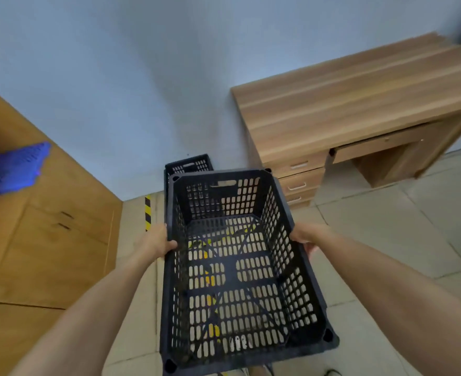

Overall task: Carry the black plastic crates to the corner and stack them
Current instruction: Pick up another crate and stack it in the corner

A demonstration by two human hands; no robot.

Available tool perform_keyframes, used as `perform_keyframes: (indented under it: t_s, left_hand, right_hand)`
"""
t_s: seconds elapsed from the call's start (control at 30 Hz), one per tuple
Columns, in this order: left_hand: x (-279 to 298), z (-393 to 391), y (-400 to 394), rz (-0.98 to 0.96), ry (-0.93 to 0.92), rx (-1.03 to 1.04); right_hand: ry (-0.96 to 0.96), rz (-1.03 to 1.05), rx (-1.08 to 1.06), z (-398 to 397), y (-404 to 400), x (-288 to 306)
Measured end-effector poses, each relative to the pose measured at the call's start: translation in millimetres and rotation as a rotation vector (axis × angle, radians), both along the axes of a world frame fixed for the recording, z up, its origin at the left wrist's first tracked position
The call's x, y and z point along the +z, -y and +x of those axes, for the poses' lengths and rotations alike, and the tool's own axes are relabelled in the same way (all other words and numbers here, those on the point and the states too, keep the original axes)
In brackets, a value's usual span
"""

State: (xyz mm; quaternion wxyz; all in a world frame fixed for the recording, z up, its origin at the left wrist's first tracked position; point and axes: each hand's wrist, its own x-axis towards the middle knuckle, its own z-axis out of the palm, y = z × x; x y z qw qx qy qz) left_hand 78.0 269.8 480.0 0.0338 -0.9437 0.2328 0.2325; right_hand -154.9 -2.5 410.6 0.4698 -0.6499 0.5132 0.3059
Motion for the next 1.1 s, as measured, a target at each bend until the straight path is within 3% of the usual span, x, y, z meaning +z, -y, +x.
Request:
perform_keyframes:
  t_s: [0.27,0.6,0.77,1.1]
  left_hand:
    - [-13,105,-87,-0.001,0.0,0.08]
    - [-26,173,-142,-0.021,0.043,0.201]
    - [-44,210,-148,0.007,0.033,0.252]
    - [-67,304,-97,0.039,-0.034,0.318]
  right_hand:
    - [-0.038,-0.147,0.168,129,-65,20]
    - [-0.014,-0.218,0.365,230,-103,29]
    - [0.012,-0.288,0.551,275,-97,21]
    - [-0.008,-0.231,0.671,391,-32,-9]
